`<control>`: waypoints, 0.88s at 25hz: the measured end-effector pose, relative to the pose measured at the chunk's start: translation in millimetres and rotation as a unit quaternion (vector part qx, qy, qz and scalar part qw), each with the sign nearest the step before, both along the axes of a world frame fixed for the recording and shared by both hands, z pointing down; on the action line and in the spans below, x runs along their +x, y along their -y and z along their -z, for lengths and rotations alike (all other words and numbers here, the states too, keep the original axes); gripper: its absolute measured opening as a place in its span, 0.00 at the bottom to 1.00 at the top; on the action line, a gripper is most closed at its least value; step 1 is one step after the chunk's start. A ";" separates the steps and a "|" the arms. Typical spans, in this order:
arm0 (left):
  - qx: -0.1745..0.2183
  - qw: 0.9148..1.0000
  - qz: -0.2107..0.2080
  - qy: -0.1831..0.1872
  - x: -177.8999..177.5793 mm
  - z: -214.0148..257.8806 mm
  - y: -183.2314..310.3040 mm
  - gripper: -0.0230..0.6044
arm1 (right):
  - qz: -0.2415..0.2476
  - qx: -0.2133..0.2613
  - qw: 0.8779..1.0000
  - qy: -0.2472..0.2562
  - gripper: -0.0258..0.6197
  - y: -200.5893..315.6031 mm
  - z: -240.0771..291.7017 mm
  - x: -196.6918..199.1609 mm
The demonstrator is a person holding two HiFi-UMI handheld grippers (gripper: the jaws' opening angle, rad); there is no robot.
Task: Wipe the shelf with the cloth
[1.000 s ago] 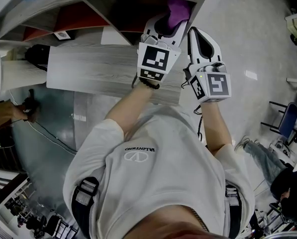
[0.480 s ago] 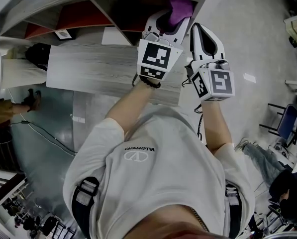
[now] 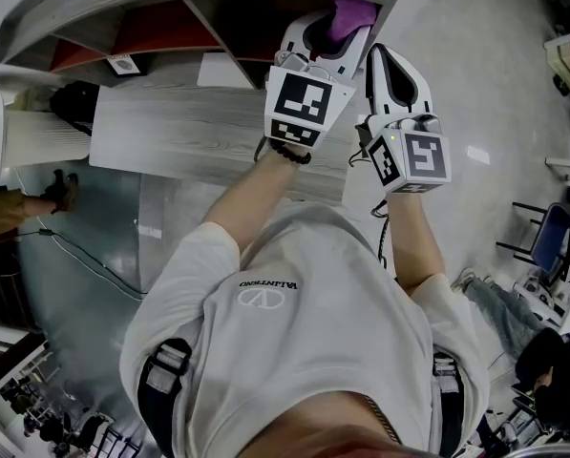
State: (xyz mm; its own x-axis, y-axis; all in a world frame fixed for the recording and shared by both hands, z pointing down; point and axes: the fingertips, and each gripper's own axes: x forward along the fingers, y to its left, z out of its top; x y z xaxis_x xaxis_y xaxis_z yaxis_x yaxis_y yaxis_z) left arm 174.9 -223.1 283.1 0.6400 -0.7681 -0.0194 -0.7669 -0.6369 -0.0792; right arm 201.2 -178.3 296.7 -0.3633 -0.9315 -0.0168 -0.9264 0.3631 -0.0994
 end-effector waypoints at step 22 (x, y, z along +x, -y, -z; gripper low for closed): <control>0.016 0.999 0.003 -0.043 -15.0 26.8 -3.8 0.20 | 0.008 0.004 1.000 -0.002 0.04 -7.4 0.2 -17.6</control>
